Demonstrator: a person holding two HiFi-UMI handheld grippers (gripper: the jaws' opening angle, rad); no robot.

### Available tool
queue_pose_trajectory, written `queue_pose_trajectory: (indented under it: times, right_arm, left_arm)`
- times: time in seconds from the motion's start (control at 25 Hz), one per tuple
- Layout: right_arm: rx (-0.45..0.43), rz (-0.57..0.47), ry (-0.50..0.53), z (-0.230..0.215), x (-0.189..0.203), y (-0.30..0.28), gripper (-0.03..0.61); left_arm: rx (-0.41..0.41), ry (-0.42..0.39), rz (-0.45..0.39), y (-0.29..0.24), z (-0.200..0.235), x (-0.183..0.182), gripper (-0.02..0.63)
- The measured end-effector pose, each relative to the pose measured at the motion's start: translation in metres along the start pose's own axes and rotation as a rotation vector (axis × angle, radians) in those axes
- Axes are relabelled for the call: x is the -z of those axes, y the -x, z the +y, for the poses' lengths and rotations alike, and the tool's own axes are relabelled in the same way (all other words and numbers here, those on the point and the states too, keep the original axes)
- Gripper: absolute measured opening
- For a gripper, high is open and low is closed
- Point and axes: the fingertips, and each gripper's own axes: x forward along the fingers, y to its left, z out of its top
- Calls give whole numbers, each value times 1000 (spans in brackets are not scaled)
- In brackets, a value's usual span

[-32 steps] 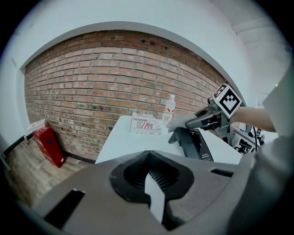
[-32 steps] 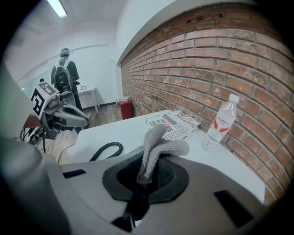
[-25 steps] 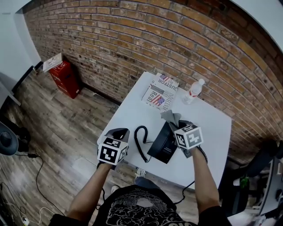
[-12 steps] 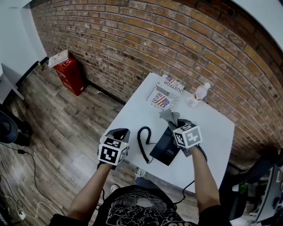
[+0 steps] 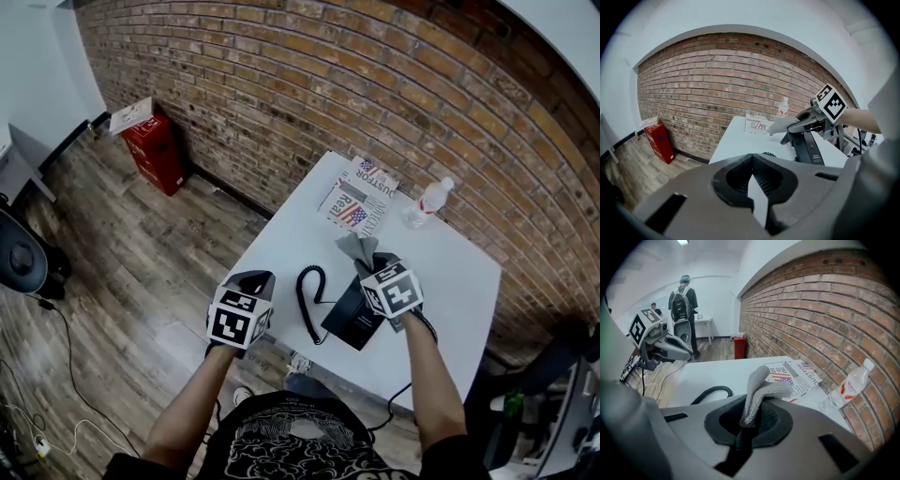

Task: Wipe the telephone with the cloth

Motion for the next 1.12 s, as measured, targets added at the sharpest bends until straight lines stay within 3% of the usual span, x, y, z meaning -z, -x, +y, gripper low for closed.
queue_pose_trajectory:
  times: [0.32, 1.12]
  right_arm:
    - [14, 38, 101, 19, 8, -4, 11]
    - [-27, 65, 75, 71, 32, -5, 11]
  left_arm:
    - [-9, 11, -9, 7, 4, 5, 6]
    - [-10, 13, -2, 42, 4, 31, 6]
